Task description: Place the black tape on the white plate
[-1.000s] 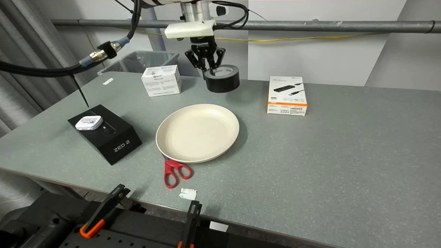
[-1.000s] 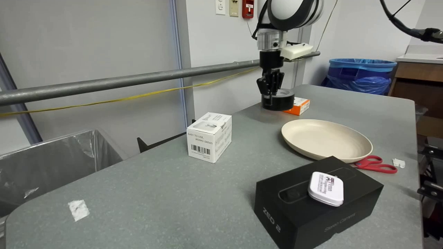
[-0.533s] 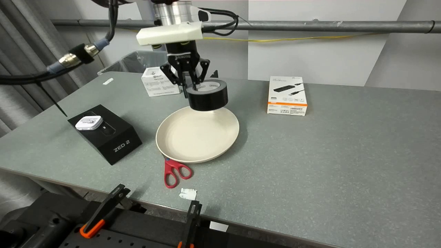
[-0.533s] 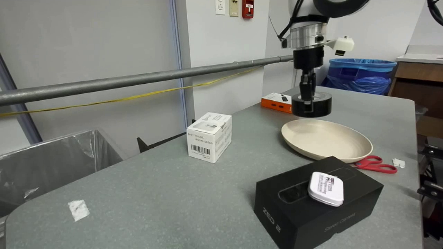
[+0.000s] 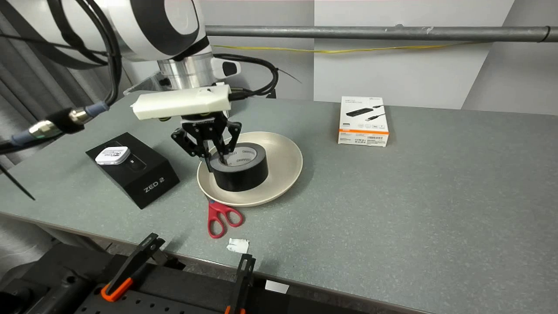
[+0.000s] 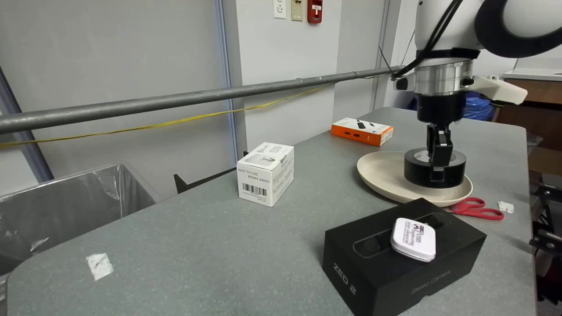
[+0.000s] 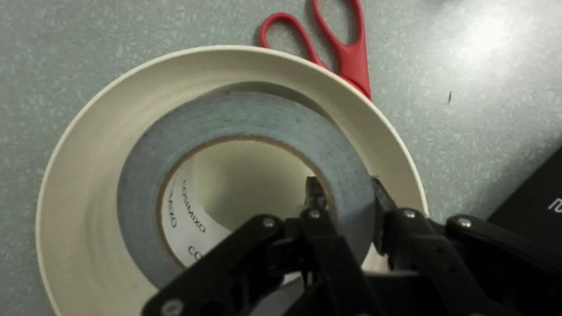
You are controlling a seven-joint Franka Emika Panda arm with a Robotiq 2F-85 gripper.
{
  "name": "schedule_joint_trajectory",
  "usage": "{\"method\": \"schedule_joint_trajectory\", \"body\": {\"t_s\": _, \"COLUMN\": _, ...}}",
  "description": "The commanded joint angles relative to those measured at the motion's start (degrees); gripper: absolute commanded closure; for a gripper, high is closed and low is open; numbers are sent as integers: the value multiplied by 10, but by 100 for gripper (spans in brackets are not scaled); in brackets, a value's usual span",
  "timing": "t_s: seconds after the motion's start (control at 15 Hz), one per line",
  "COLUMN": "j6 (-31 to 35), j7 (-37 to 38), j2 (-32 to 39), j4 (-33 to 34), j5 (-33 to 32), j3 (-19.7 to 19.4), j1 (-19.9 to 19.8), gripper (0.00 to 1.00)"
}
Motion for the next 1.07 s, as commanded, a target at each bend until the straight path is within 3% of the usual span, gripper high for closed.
{"method": "schedule_joint_trajectory", "body": {"t_s": 0.0, "j6": 37, "j7": -10, "j2": -17, "j4": -18, "j5": 14, "j3": 11, "j1": -6, "gripper": 94}}
{"method": "schedule_joint_trajectory", "body": {"t_s": 0.73, "j6": 99, "j7": 76, "j2": 58, "j4": 58, "j5": -13, "j3": -6, "j1": 7, "gripper": 91}}
{"method": "schedule_joint_trajectory", "body": {"t_s": 0.8, "j6": 99, "j7": 84, "j2": 64, "j4": 66, "j5": -13, "j3": -8, "j1": 8, "gripper": 49}}
{"method": "schedule_joint_trajectory", "body": {"t_s": 0.87, "j6": 95, "j7": 90, "j2": 68, "j4": 74, "j5": -15, "j3": -11, "j1": 9, "gripper": 47}}
{"method": "schedule_joint_trajectory", "body": {"t_s": 1.0, "j6": 98, "j7": 96, "j2": 71, "j4": 85, "j5": -6, "j3": -11, "j1": 7, "gripper": 32}}
